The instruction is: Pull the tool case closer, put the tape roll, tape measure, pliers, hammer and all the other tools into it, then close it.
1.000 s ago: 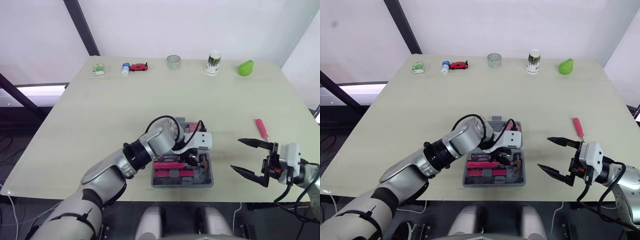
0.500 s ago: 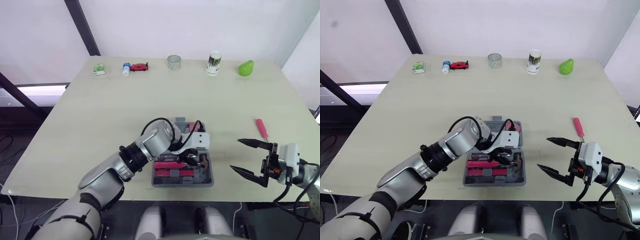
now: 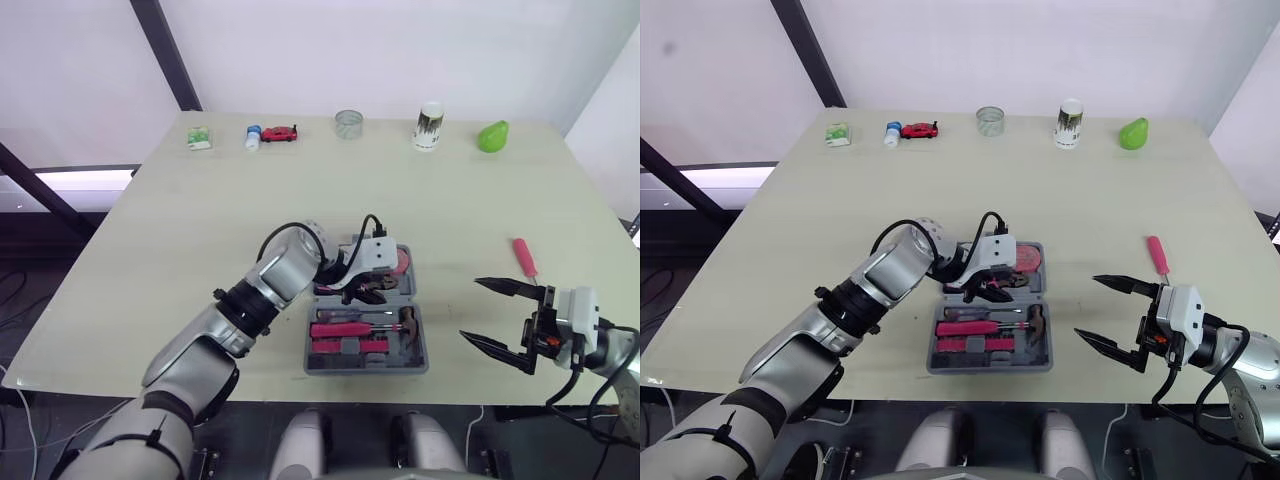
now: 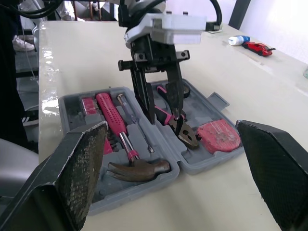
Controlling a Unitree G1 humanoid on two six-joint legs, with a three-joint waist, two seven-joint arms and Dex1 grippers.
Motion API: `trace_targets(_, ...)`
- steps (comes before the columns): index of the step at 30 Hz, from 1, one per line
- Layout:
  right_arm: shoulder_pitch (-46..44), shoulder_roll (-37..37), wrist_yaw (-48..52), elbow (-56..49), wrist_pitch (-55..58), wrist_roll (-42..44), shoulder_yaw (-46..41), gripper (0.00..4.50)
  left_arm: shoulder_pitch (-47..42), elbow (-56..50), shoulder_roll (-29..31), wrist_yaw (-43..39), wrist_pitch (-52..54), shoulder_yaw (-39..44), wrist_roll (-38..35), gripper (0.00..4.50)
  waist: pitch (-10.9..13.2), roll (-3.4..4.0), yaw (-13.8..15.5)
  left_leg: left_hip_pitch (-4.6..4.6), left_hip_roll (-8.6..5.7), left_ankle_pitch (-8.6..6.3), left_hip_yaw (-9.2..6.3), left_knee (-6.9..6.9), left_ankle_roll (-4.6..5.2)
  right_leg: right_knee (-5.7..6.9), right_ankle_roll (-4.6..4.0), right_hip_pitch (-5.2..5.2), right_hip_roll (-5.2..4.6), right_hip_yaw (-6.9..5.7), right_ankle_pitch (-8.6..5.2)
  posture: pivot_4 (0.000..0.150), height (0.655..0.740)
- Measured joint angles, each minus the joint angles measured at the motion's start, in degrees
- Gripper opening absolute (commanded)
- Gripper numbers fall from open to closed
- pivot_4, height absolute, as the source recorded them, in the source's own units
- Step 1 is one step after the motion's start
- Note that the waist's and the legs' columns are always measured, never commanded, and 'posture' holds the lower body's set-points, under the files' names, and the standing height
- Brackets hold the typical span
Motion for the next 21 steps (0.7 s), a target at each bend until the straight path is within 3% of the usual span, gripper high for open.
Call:
trace_targets(10, 0.18, 0.01, -0.01, -0.01, -0.01, 0.00, 0.06, 4.50, 4.91, -2.31, -0.70, 0.03, -3.35, 8.27, -6.28, 2.12, -0.01, 0.02, -0.03, 0.02, 0.02, 0.00, 0.00, 0.02, 0.00, 0.02, 0.00, 0.00, 0.00, 0.00, 0.00, 0.150, 0.7400)
trace_targets(20, 0.18, 0.10, -0.10, -0.02, 0.00, 0.00, 0.46, 4.50, 14.98, -1.38, 0.32, -1.91, -16.56, 15.18, -11.76, 2.12, -0.02, 0.03, 0.03, 0.02, 0.02, 0.00, 0.01, 0.04, 0.00, 0.02, 0.00, 0.00, 0.00, 0.01, 0.01, 0.150, 0.7400)
trace_targets(21, 0.18, 0.10, -0.10, -0.02, 0.00, 0.00, 0.47, 4.50, 15.62, -0.91, 0.36, -2.68, -17.35, 16.21, -12.91, 1.60, -0.02, 0.03, 0.02, 0.02, 0.02, 0.00, 0.01, 0.04, 0.00, 0.02, 0.00, 0.01, 0.00, 0.02, 0.01, 0.150, 0.7400)
